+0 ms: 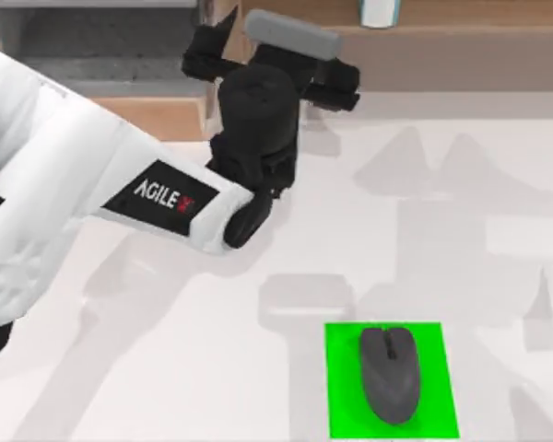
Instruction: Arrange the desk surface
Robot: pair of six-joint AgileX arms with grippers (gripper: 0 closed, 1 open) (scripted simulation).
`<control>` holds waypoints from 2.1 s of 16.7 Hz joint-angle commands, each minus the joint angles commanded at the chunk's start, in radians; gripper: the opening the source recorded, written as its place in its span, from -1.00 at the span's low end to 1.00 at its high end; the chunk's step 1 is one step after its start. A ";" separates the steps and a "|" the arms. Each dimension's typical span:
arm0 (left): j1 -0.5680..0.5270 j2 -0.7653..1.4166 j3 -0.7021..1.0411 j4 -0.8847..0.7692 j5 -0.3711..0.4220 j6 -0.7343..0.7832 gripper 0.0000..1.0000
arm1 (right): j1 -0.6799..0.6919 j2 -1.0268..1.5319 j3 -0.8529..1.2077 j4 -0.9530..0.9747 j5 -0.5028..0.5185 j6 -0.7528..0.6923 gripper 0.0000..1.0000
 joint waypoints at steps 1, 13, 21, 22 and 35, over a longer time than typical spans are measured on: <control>-0.016 0.005 0.027 -0.017 -0.022 -0.033 1.00 | 0.000 0.000 0.000 0.000 0.000 0.000 1.00; -0.164 0.133 0.394 -0.349 -0.198 -0.275 1.00 | 0.000 0.000 0.000 0.000 0.000 0.000 1.00; -0.157 0.172 0.653 -0.535 -0.243 -0.323 1.00 | 0.000 0.000 0.000 0.000 0.000 0.000 1.00; -0.157 0.172 0.653 -0.535 -0.243 -0.323 1.00 | 0.000 0.000 0.000 0.000 0.000 0.000 1.00; -0.132 0.237 0.775 -0.593 -0.217 -0.325 1.00 | 0.000 0.000 0.000 0.000 0.000 0.000 1.00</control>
